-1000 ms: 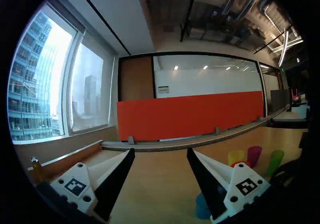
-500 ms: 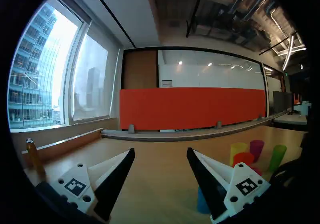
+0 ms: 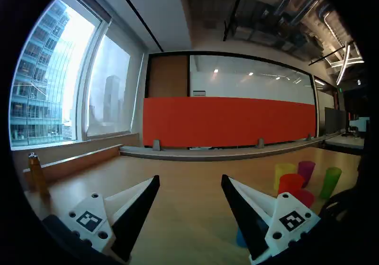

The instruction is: Pour water

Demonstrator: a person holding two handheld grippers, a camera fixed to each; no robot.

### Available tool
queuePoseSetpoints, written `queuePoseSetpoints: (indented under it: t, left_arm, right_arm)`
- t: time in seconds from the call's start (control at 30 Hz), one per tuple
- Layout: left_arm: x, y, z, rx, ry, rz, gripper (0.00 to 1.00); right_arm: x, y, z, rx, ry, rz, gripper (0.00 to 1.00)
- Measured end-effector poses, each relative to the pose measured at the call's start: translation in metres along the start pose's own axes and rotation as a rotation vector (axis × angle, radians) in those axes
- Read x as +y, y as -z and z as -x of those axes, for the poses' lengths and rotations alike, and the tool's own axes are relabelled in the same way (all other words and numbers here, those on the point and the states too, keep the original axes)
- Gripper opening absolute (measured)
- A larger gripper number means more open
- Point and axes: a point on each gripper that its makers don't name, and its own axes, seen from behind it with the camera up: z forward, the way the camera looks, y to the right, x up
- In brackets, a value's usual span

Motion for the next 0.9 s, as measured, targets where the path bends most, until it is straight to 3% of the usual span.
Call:
queuePoseSetpoints:
  t: [0.9]
  left_arm:
    - [0.004, -0.004, 0.012, -0.027, -0.012, 0.021, 0.97]
  right_arm:
    - [0.007, 0.004, -0.002, 0.001, -0.013, 0.009, 0.99]
